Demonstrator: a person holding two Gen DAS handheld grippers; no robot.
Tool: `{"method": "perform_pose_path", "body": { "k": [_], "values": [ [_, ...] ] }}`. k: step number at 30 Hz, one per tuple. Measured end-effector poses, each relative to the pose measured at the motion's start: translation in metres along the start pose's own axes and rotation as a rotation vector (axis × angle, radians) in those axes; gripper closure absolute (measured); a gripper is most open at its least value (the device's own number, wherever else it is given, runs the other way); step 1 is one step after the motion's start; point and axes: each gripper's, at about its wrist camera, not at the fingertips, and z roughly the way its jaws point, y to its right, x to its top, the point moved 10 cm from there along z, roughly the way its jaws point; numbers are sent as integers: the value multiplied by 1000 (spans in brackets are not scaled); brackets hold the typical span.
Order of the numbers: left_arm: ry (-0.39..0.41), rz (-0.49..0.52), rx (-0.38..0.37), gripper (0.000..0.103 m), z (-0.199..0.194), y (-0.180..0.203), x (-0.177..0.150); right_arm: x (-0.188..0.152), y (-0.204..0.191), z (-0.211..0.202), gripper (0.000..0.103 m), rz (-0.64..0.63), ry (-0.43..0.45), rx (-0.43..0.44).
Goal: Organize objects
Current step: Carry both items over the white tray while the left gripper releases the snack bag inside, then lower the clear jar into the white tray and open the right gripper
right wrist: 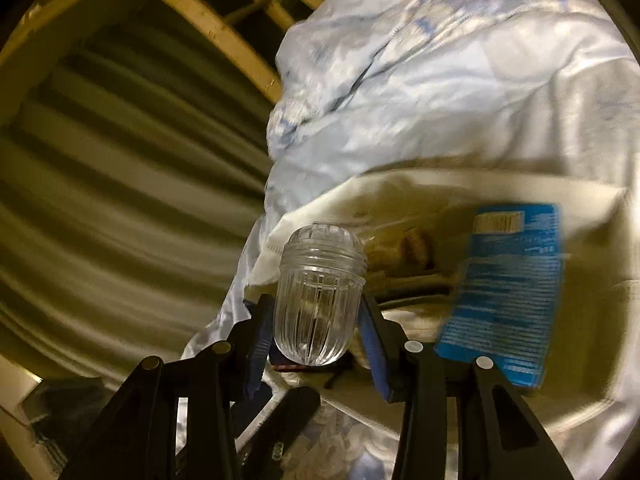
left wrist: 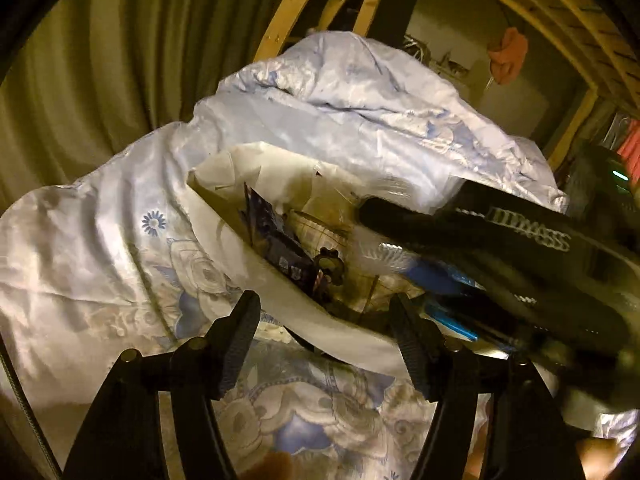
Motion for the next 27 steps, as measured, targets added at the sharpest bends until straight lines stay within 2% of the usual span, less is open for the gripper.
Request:
{"method": "perform_pose_path", "body": {
  "k": [3, 6, 8, 10, 12, 16, 21, 27],
  "values": [
    [2, -20, -11, 37, -5, -7, 2, -9, -14, 22, 61, -10, -45, 57],
    [-4, -44, -19, 37, -7, -13, 1, -10, -16, 29, 58, 22, -40, 73],
    [-12, -32, -8, 36, -9, -13, -2, -11, -12, 24, 42, 67, -10, 87],
    [-20, -4, 21, 36, -11, -13, -5, -9, -6, 15, 38, 116, 24, 90],
    [-24, 18, 39, 36, -13, -11, -9, -6, -5, 4, 37, 132, 54, 101],
    [-9, 66, 48, 36, -27, -5, -18, -9, -8, -17, 34, 77, 91, 93],
    [66, 139, 142, 36, -46, -8, -22, -14, -12, -25, 33, 26, 84, 65],
    [108, 187, 173, 36, -58, -14, -32, -26, -14, -36, 33, 0, 79, 101]
  ]
}}
